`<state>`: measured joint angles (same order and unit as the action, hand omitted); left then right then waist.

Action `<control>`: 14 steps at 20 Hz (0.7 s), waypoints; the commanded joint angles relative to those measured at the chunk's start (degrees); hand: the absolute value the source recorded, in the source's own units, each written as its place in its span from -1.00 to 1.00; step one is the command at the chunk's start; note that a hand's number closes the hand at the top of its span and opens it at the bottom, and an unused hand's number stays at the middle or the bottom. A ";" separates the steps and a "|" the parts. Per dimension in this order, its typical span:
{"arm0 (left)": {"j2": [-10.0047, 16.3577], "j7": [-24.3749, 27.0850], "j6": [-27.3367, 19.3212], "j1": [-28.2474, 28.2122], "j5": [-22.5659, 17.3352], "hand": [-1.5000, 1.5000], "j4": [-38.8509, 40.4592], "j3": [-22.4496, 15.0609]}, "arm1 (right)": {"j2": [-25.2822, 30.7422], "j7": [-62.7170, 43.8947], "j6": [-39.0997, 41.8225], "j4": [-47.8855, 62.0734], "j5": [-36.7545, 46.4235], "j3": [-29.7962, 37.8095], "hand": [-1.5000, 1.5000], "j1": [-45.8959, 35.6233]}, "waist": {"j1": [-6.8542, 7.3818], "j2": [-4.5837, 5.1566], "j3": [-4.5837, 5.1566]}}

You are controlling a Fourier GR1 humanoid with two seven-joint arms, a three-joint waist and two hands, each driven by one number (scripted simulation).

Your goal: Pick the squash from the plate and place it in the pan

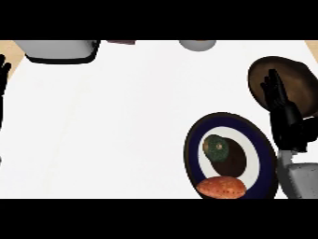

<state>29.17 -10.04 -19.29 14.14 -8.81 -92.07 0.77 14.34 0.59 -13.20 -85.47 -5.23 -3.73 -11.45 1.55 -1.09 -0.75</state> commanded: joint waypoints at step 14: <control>-15.15 -2.79 14.57 -6.68 -13.38 0.00 2.67 -14.84 | 9.30 39.20 13.08 -0.05 26.91 -26.04 -1.00 -16.29 | 0.11 1.57 0.68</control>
<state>15.00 -12.55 -7.37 9.05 -19.71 -89.50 -13.45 23.70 27.65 1.39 -88.80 17.36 -27.09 -27.34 2.15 0.43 0.16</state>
